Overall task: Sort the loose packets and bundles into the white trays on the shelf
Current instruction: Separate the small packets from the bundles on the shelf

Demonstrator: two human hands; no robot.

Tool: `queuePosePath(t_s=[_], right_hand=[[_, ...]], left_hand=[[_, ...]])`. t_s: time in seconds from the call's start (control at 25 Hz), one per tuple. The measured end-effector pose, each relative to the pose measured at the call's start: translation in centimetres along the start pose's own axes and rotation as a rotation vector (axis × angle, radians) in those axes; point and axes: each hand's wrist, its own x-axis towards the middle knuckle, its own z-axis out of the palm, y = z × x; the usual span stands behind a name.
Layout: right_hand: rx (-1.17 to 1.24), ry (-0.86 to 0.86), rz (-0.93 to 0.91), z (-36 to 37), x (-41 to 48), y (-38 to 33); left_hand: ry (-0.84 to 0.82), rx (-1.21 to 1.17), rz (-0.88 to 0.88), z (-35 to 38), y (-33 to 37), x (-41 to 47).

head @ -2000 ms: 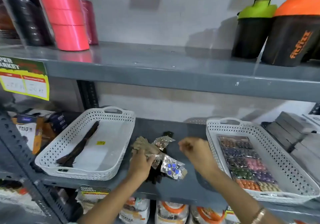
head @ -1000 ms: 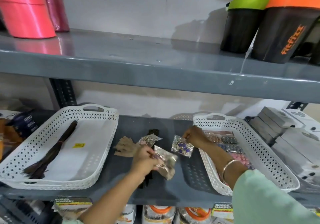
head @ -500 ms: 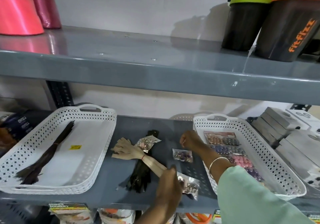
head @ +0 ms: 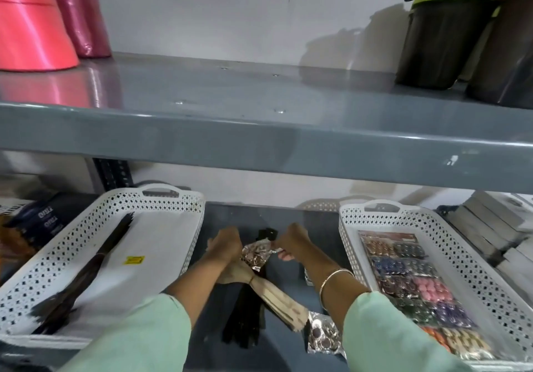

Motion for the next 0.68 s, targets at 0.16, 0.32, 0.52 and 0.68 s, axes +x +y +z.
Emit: queuePosePath(t_s=[0.16,0.32,0.52,0.68], right_hand=[[0.141,-0.028,0.048,-0.5,-0.6,0.3],[0.133,-0.010,-0.094,-4.9,-2.6,1.3],[-0.364,-0.188,-0.011,-8.3,-4.2,3.8],[-0.533,-0.178,0.055,-6.8,-3.9,5.8]], left_hand=[[-0.087,-0.064,0.026,1.1,-0.4,1.9],[-0.116,-0.247,0.043,0.4,0.0,1.2],[-0.063,-0.500,0.031,-1.8,1.0,1.0],[-0.057,-0.756,-0.042,-1.9,3.4,0.4]])
